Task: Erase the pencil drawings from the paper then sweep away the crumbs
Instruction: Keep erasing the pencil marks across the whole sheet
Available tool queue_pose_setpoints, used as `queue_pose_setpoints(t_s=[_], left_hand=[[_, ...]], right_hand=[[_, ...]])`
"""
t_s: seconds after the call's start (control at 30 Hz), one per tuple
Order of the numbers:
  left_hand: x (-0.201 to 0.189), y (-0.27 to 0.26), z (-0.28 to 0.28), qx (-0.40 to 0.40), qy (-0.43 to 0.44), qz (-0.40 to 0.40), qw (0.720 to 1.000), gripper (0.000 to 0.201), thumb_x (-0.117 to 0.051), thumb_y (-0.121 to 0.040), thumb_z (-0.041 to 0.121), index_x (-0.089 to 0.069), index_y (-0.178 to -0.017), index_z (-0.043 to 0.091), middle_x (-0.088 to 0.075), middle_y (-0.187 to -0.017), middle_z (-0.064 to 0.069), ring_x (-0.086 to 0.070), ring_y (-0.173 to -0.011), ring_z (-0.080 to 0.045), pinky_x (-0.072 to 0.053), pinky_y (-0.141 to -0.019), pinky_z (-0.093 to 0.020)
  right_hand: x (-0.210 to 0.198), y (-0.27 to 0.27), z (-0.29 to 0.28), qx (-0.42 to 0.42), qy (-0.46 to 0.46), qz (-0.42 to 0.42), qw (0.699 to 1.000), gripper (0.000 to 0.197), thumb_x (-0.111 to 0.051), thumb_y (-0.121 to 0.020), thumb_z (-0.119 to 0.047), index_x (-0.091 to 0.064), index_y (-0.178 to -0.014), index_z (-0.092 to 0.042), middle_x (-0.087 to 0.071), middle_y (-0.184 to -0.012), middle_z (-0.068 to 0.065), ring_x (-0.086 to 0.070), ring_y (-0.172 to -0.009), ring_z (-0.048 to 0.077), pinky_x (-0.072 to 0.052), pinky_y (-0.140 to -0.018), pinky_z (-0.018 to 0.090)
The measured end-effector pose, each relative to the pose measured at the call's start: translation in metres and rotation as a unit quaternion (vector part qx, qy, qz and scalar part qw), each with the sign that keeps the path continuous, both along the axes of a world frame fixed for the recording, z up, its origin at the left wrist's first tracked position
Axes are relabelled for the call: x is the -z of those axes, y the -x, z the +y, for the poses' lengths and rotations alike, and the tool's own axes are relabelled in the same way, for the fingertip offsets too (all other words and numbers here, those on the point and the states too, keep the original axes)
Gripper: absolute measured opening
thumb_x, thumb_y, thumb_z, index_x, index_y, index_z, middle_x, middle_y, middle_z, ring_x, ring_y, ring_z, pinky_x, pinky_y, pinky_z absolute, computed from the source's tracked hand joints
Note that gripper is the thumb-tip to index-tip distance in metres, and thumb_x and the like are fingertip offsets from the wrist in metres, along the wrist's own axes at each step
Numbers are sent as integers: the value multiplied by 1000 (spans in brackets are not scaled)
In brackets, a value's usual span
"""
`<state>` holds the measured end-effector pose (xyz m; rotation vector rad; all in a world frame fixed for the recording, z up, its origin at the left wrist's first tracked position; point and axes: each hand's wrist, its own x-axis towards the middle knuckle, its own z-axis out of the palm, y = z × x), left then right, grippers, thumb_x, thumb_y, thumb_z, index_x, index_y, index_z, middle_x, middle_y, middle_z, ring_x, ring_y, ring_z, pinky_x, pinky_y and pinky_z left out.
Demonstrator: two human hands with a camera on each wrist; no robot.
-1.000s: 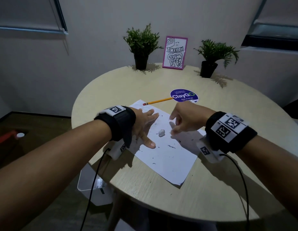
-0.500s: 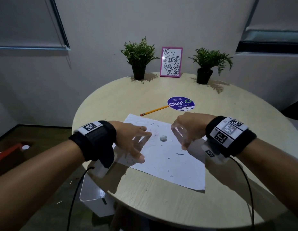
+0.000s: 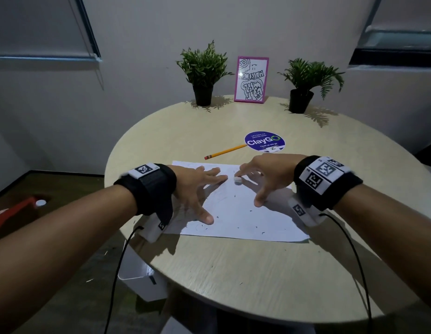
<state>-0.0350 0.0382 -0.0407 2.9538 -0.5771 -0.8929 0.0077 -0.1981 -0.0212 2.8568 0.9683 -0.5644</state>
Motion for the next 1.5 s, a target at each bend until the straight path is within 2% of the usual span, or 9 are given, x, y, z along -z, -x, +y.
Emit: queue_pose_setpoints(t_s=[0.1,0.2,0.27,0.4,0.5,0.77,1.13,1.3,1.5], left_hand=[[0,0,-2,5,-17,7,1000,129,-72,-61,80,14,-152,49,22,-158,29,19,-150,-10,-5,-122,-55],[-1,-1,-5,2,-36,8,999,131,-71,-61,81,16,-152,47,24,-158,28,20,-150,-10,-6,-122,-57],[-1,1,-6,2,-38,5,999,130,-69,-62,82,16,-153,46,24,-158,27,19,-150,-12,-7,-122,-57],[-3,5,-11,-14,-34,-2,999,118,-56,-67,87,13,-154,46,23,-158,27,17,-151,-14,-6,-122,-56],[-3,4,-15,-26,-30,-13,999,113,-55,-73,84,11,-155,44,21,-161,23,14,-152,-17,-6,-122,-55],[-3,-2,-20,-48,-30,-19,998,125,-64,-68,81,11,-157,34,19,-163,17,13,-153,-19,-7,-122,-56],[-5,-5,-21,-36,-41,-13,998,112,-66,-68,81,-6,-155,46,17,-164,13,10,-153,-27,-12,-120,-57],[-7,-1,-25,-44,-57,-13,997,122,-63,-72,79,17,-155,39,22,-163,12,14,-153,-24,-9,-121,-55],[-13,2,-27,-28,-63,-11,998,113,-62,-74,77,8,-156,44,20,-164,9,10,-153,-28,-9,-119,-56]], right_hand=[[0,9,15,-19,-52,-30,998,54,-79,-77,-53,-66,-126,-35,-64,-106,-8,-58,-95,15,-49,-82,34],[3,14,33,-44,-102,-59,992,16,-76,-84,-18,-80,-99,-21,-73,-85,-3,-63,-75,13,-48,-65,17],[5,12,40,-34,-97,-84,991,19,-73,-80,-3,-81,-92,-16,-74,-85,0,-66,-72,14,-41,-55,9],[5,6,37,88,-63,-144,984,45,-90,-71,-33,-67,-100,-9,-61,-90,8,-61,-90,28,-51,-70,33],[6,5,35,104,-38,-111,988,35,-84,-79,-33,-66,-92,-5,-56,-72,4,-63,-91,26,-44,-59,28],[-3,2,48,6,-114,-82,990,7,-75,-85,-19,-79,-91,-17,-73,-84,2,-62,-75,12,-59,-75,33],[-3,13,62,-93,-107,-53,988,7,-75,-80,-17,-81,-82,-18,-74,-71,0,-63,-63,10,-55,-65,29],[-3,-10,60,-41,-141,-94,985,2,-79,-78,-18,-81,-79,-17,-72,-70,-2,-56,-62,4,-58,-71,34],[-5,16,59,-135,-118,-18,984,1,-81,-79,-20,-80,-80,-19,-74,-69,-7,-64,-62,2,-45,-55,12]])
